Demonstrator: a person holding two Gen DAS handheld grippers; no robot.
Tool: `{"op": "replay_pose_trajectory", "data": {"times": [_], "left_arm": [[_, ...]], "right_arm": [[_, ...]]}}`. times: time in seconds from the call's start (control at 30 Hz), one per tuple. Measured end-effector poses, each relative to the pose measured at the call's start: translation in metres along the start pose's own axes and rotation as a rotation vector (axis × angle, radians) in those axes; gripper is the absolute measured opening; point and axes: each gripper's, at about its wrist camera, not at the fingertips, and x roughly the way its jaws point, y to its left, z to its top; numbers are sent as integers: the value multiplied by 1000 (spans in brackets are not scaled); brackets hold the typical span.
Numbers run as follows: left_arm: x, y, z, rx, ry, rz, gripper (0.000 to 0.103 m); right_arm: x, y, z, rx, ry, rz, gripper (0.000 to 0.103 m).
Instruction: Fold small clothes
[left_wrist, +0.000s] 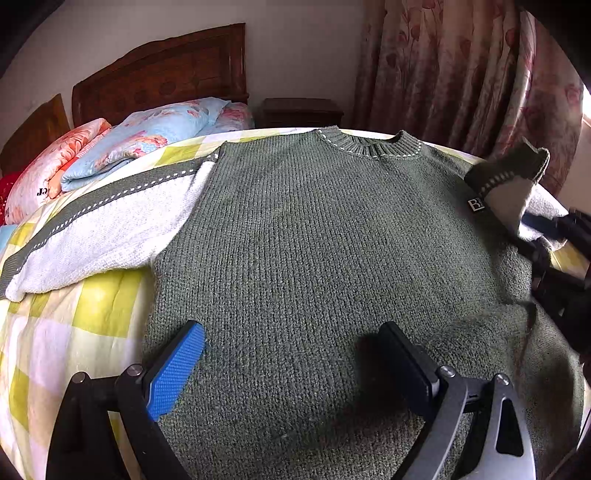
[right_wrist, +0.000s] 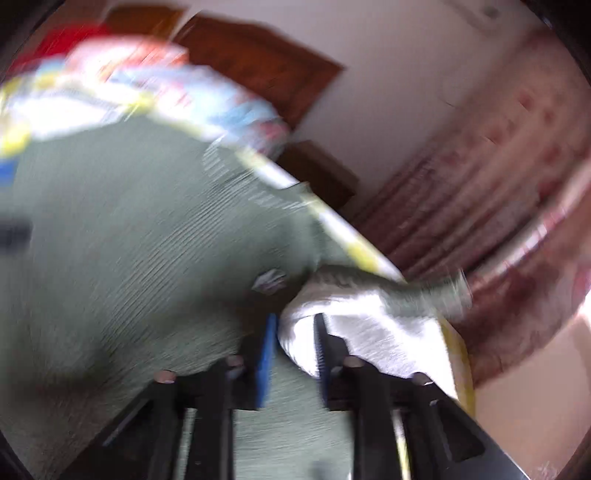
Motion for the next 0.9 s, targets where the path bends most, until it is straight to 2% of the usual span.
{"op": "replay_pose_trajectory", "data": {"times": [0.03,0.07,0.1,0.17,0.2,0.23,0.3,0.37,0.43,0.5,0.57,0.7,0.8,0.83,0.87,0.9], "left_arm": [[0,0,0,2,1,-1,96],[0,0,1,7,4,-3,97],[0,-1,1,11,13,-6,96],[-1,1,8,-23,46,-43,94],[-3,3,13,-62,55,-107,93],[-4,4,19,-109,60,-202,89],[-2,0,33,-189,77,-385,87],[8,-14,47,-207,108,-495,87],[21,-30,57,-236,139,-559,87],[37,-39,65,-278,166,-595,82],[49,-50,73,-299,177,-614,72],[66,-63,94,-304,166,-569,65],[74,-72,105,-315,203,-604,60],[78,-76,107,-310,227,-610,44],[81,-81,107,-294,256,-605,14],[86,-85,106,-273,283,-599,8]], "right_arm": [[-1,9,0,-17,2,-9,5],[-3,11,-3,-17,-1,-14,27],[-9,8,-7,0,-8,-10,103],[-21,-5,-17,67,-35,16,103],[-27,-12,-24,95,-48,23,103],[-31,-18,-33,118,-60,27,103],[-31,-24,-43,151,-52,64,103],[-31,-24,-47,188,-42,77,103],[-39,-24,-50,213,-44,69,103],[-36,-24,-51,219,-35,60,103],[-35,-26,-59,214,-30,57,103],[-37,-20,-60,195,-19,41,103],[-43,-17,-64,186,-21,27,103],[-45,-17,-65,185,-20,25,103],[-44,-18,-65,185,-20,25,103],[-47,-17,-66,187,-21,26,103]]}}
